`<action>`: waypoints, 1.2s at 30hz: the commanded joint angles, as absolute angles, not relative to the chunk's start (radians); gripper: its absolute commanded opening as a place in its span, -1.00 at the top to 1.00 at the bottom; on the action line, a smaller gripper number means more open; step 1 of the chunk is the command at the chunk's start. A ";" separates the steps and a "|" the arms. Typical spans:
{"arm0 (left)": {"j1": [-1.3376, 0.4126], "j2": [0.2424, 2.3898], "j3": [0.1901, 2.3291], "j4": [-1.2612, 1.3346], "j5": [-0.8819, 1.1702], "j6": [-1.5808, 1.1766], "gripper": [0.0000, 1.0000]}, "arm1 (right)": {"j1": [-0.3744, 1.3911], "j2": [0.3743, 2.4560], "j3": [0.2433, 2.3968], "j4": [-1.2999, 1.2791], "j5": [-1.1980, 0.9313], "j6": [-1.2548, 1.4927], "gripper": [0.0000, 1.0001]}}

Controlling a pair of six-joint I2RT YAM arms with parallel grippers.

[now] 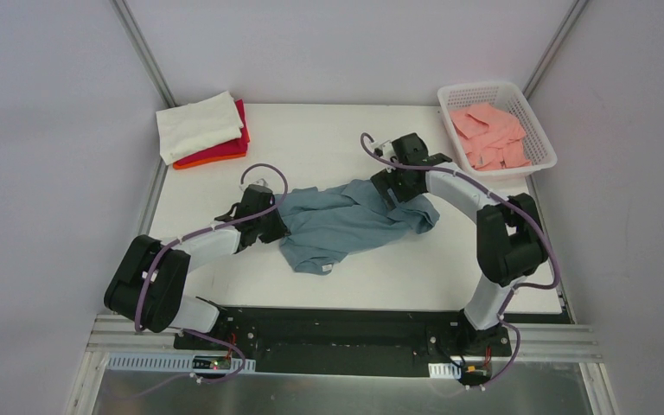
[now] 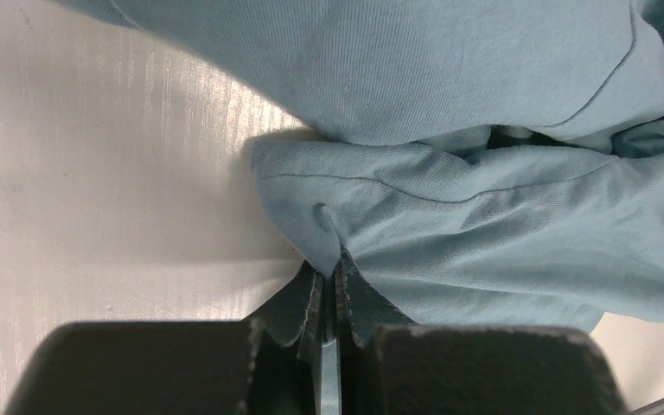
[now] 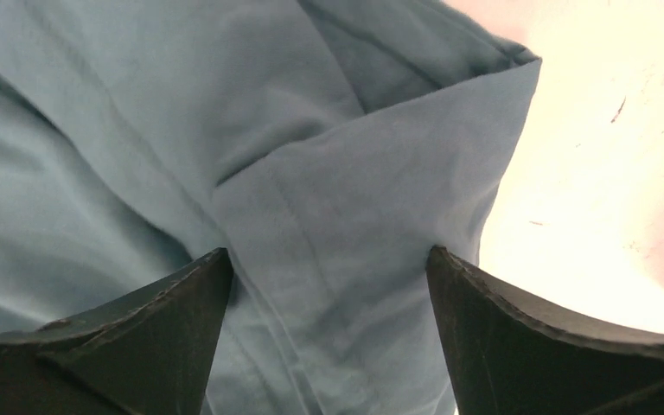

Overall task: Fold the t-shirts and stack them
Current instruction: Flatten out the tshirt

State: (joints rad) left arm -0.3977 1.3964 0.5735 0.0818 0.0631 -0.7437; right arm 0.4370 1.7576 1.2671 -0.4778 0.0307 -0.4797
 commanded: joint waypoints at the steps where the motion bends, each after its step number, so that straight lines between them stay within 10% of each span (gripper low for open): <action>1: -0.394 1.362 0.595 0.065 0.053 -0.712 1.00 | 0.428 1.791 1.319 -0.350 -0.007 -0.443 -0.61; 15: -0.394 1.325 0.625 0.010 -0.028 -0.703 1.00 | 0.384 1.742 1.273 -0.221 0.010 -0.300 0.99; 36: -0.395 0.728 1.024 -0.138 -0.395 -0.440 1.00 | 0.196 0.854 1.072 -0.040 0.159 0.145 1.00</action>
State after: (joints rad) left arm -0.3981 0.8314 0.9249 -0.1333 -0.3347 -0.5457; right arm 0.1978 0.9779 1.0317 -0.0837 0.1211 0.1009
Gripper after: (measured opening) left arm 0.011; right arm 0.033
